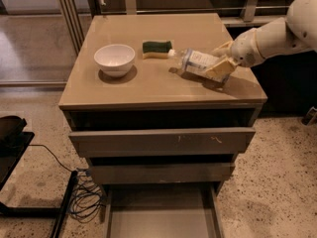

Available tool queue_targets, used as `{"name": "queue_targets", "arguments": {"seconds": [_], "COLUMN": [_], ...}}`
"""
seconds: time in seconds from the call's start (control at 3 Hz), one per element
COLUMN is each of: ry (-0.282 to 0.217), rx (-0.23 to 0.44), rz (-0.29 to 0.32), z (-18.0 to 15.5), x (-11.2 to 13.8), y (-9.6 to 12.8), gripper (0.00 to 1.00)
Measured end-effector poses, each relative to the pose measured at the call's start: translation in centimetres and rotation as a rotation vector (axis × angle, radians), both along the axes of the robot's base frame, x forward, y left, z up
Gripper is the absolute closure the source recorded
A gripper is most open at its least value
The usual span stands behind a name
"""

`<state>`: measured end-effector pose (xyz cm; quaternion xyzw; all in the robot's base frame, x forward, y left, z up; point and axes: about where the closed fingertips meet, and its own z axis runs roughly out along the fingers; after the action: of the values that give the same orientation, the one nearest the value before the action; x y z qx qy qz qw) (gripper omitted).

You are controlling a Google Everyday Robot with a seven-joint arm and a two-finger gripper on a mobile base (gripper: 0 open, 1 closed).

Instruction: Pick blue plastic bottle from bottom drawer and place on counter

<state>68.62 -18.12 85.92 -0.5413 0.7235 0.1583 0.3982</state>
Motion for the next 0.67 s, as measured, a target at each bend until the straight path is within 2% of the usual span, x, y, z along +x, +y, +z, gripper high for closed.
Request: {"name": "queue_targets", "arguments": {"seconds": [0.33, 0.67], "ry": [0.004, 0.004], "rx": [-0.001, -0.001], "rz": [0.005, 0.005], "z": [-0.09, -0.11], "x": [0.16, 0.17], "y": [0.32, 0.35], "gripper": [0.82, 0.59]}}
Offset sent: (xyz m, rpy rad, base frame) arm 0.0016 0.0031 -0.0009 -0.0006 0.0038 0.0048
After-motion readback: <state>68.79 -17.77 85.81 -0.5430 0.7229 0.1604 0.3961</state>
